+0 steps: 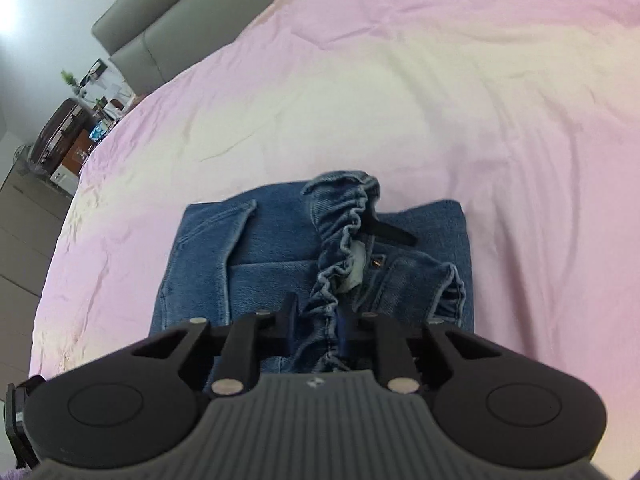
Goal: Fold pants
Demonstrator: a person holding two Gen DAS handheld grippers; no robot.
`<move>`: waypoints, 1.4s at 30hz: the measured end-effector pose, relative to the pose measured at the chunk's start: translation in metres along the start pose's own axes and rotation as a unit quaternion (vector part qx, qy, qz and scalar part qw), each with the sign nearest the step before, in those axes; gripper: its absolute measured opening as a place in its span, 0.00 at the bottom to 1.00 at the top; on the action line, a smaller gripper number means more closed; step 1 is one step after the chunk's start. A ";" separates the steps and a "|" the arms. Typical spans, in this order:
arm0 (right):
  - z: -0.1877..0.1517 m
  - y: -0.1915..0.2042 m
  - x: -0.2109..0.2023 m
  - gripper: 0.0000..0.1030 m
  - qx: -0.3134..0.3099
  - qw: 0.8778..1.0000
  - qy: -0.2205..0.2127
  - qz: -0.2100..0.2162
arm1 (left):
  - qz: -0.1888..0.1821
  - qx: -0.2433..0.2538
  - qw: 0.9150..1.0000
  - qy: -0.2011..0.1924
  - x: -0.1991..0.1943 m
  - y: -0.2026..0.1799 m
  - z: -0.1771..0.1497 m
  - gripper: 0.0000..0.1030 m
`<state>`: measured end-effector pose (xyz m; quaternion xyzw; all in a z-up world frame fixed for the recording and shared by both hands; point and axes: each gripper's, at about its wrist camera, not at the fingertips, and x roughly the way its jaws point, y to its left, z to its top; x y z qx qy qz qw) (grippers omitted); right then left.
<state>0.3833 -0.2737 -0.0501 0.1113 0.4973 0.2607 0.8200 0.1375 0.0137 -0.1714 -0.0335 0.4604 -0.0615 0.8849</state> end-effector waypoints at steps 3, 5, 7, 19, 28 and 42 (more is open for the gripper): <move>-0.001 0.024 -0.038 0.05 -0.032 0.999 -0.029 0.001 | 0.009 0.006 1.000 0.000 -0.004 -0.003 0.000 0.30; -0.010 0.028 -0.059 0.03 -0.039 0.998 -0.043 -0.001 | 0.020 0.015 1.000 -0.002 -0.007 -0.005 -0.002 0.27; -0.027 0.017 -0.072 0.03 -0.036 0.998 -0.046 -0.008 | 0.021 0.015 1.000 0.000 -0.007 -0.003 -0.002 0.26; -0.112 -0.061 -0.022 0.02 0.048 0.998 0.005 -0.043 | 0.041 0.059 0.996 0.055 -0.025 -0.007 0.003 0.22; -0.109 -0.062 -0.029 0.16 0.054 0.998 -0.015 -0.027 | 0.032 0.064 0.997 0.024 -0.061 -0.010 0.047 0.10; -0.072 -0.115 -0.012 0.72 0.235 0.968 -0.051 0.067 | -0.034 -0.018 0.999 0.031 0.019 -0.028 0.122 0.16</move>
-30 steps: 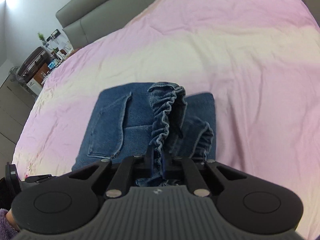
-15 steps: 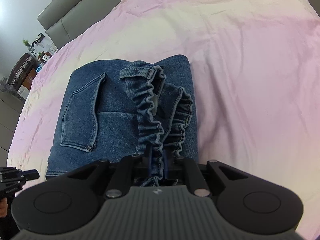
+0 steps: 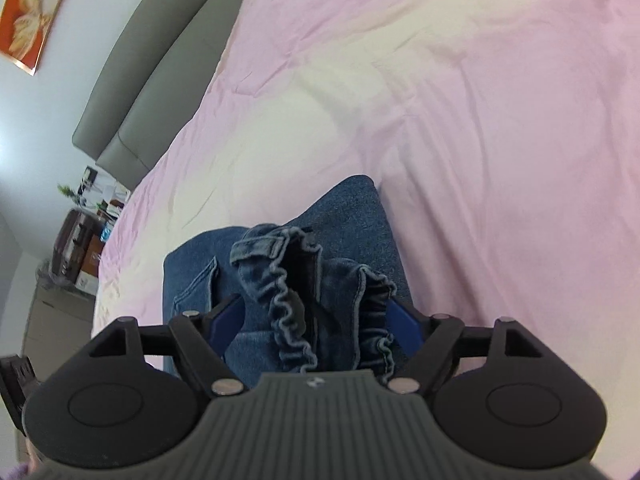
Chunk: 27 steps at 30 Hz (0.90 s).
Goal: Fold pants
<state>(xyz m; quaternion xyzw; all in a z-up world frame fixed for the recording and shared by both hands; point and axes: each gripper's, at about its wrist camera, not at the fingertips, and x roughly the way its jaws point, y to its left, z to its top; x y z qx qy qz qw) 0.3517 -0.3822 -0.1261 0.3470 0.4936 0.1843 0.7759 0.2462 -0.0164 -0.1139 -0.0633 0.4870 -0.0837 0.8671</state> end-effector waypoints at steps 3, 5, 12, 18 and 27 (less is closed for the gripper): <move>0.005 -0.010 0.011 0.70 0.040 0.999 0.008 0.029 | -0.004 -0.007 1.000 0.008 0.009 0.000 0.000 0.16; 0.008 -0.008 0.013 0.45 0.038 0.998 0.009 0.043 | -0.003 -0.008 1.000 0.013 0.011 0.001 -0.001 0.16; 0.021 0.056 -0.015 0.09 -0.131 0.990 -0.025 0.045 | -0.011 -0.012 1.000 0.006 0.008 0.005 0.000 0.16; 0.037 0.071 -0.010 0.07 -0.195 0.980 -0.034 -0.013 | -0.021 -0.014 1.000 0.001 0.009 0.007 0.001 0.16; 0.032 0.028 0.021 0.07 -0.171 0.980 -0.008 -0.101 | -0.027 -0.005 1.000 0.010 0.020 0.011 -0.006 0.16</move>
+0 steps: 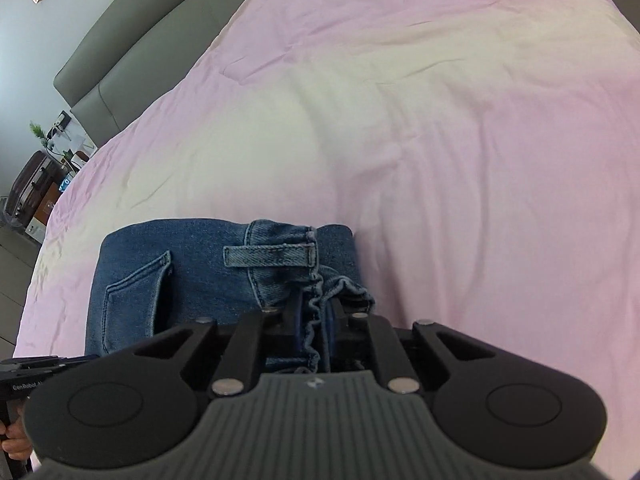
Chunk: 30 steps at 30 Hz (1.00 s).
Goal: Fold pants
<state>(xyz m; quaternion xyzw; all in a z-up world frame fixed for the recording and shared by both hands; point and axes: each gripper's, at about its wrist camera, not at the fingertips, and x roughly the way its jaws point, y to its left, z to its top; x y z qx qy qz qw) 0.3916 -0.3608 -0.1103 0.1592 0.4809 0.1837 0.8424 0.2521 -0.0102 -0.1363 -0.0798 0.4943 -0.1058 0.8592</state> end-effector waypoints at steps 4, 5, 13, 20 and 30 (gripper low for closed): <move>-0.009 0.035 -0.037 0.24 -0.095 0.994 -0.040 -0.038 | 0.006 0.016 0.999 -0.030 -0.021 -0.006 -0.011 0.20; -0.014 0.043 -0.048 0.24 -0.120 0.991 -0.052 -0.041 | 0.006 0.022 0.999 -0.040 -0.028 -0.009 -0.016 0.21; -0.083 0.093 -0.065 0.24 -0.261 0.963 -0.062 -0.037 | 0.017 0.051 0.997 -0.051 -0.042 -0.025 -0.051 0.24; -0.118 0.074 -0.041 0.24 -0.291 0.951 -0.058 -0.091 | 0.009 0.034 0.999 -0.032 -0.031 -0.009 -0.074 0.26; -0.105 0.073 -0.036 0.26 -0.253 0.962 -0.043 -0.093 | 0.012 0.029 0.999 -0.016 -0.031 -0.007 -0.064 0.26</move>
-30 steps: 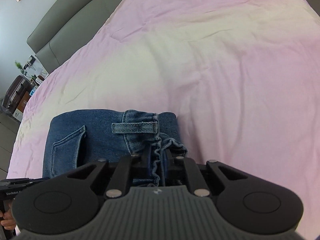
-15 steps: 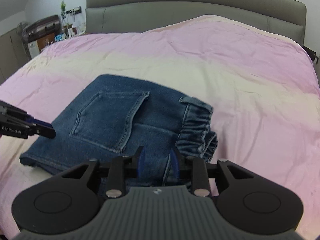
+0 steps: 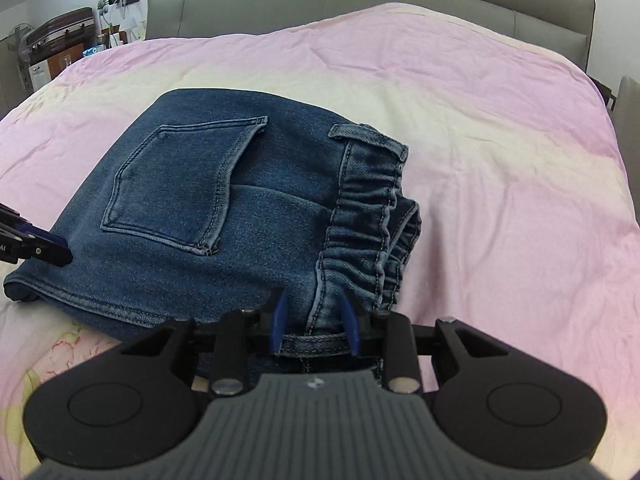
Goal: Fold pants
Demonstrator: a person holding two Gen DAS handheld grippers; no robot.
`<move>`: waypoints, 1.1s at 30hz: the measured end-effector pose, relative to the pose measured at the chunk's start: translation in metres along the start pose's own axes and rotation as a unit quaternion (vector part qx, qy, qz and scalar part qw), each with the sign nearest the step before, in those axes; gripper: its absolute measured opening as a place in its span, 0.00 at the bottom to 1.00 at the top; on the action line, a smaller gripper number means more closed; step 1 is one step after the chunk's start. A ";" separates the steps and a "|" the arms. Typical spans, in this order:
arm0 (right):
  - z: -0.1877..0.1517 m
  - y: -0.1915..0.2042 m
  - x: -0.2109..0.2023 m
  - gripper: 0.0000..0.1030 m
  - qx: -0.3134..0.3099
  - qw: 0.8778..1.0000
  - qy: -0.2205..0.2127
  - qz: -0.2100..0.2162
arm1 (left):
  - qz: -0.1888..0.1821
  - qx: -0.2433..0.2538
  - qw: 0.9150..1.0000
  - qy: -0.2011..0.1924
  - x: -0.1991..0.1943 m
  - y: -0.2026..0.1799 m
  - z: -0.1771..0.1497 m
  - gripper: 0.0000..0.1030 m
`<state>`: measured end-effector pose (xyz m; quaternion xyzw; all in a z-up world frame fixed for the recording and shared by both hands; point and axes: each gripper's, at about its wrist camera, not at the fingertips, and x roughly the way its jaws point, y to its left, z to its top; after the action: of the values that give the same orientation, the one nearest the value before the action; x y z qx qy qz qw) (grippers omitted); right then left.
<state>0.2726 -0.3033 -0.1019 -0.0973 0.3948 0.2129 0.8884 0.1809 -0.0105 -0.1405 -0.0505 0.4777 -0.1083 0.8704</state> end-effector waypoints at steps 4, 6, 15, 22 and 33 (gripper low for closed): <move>0.017 0.001 -0.013 0.36 -0.002 1.000 -0.006 -0.002 | -0.011 0.004 0.999 -0.040 -0.024 0.004 0.018 0.27; 0.027 -0.004 -0.022 0.37 0.019 1.000 -0.024 0.006 | -0.003 0.006 0.998 -0.062 -0.029 0.009 0.035 0.27; 0.073 -0.024 0.011 0.21 0.078 0.996 -0.046 -0.008 | 0.008 -0.023 0.994 -0.105 0.011 0.030 0.119 0.27; 0.074 -0.034 0.051 0.13 0.073 0.997 -0.015 -0.016 | 0.018 -0.040 0.997 -0.068 0.076 0.040 0.145 0.26; 0.071 -0.025 0.062 0.14 0.044 0.999 0.000 -0.031 | 0.053 -0.031 0.998 -0.024 0.101 0.038 0.148 0.24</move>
<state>0.3683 -0.2821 -0.1004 -0.0705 0.4007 0.1682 0.8979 0.3631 -0.0001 -0.1505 -0.0551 0.4621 -0.0461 0.8839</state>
